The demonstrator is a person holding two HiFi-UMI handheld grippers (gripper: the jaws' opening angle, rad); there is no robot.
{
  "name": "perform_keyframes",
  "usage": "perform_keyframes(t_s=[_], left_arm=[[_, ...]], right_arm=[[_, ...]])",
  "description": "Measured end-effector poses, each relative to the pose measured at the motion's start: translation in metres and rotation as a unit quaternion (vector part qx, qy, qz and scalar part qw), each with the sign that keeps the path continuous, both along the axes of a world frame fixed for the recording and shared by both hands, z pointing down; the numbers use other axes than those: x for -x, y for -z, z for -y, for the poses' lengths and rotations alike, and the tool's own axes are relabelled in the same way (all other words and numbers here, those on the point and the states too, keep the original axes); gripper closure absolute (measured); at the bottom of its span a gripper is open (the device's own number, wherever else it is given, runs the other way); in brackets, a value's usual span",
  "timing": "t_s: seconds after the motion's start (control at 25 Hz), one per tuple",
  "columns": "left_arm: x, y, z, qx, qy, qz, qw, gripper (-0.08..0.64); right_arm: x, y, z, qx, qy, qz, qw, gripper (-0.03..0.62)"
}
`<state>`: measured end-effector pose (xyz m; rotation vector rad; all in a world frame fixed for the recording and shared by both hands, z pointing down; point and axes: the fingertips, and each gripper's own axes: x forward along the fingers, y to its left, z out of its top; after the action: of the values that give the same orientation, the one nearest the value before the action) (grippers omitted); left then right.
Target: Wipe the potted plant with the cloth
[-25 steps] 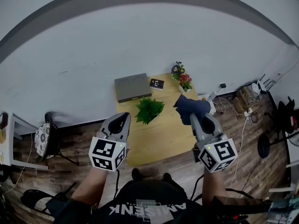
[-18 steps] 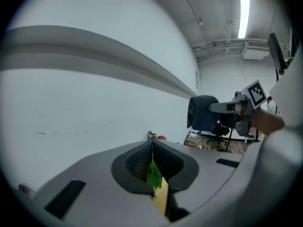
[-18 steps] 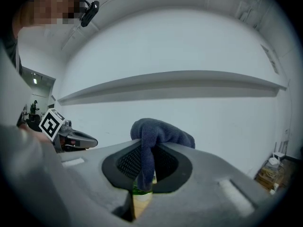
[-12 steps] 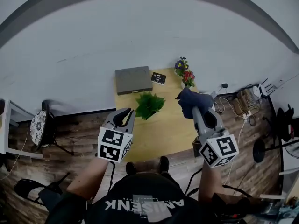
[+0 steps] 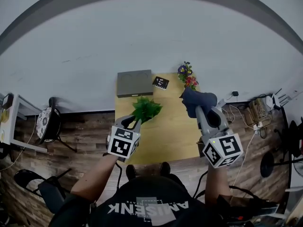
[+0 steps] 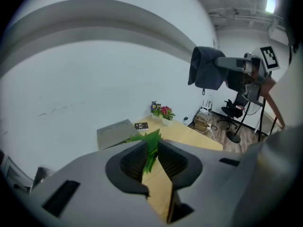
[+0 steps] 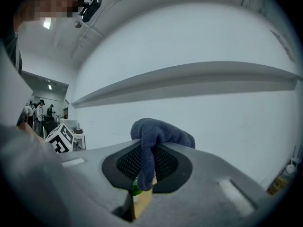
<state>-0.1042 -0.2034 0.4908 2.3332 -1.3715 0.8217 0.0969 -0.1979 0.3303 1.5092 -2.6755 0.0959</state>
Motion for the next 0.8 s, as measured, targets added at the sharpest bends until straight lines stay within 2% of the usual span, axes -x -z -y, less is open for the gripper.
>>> perform_keyframes(t_s=[0.24,0.44,0.8], left_arm=[[-0.033,-0.044,0.004,0.026,-0.025,0.081,0.9961,0.491],[-0.056,-0.075,0.010,0.046,-0.027,0.102,0.9933,0.486],[-0.071,-0.130,0.030,0.062,-0.042,0.184,0.9801,0.466]], right_arm=[[-0.022,-0.016,0.011,0.016,0.025,0.006,1.000,0.563],[-0.040,-0.032,0.021,0.033,0.023,0.007,0.999,0.563],[-0.051,-0.052,0.033,0.052,0.044,-0.001,0.998,0.563]])
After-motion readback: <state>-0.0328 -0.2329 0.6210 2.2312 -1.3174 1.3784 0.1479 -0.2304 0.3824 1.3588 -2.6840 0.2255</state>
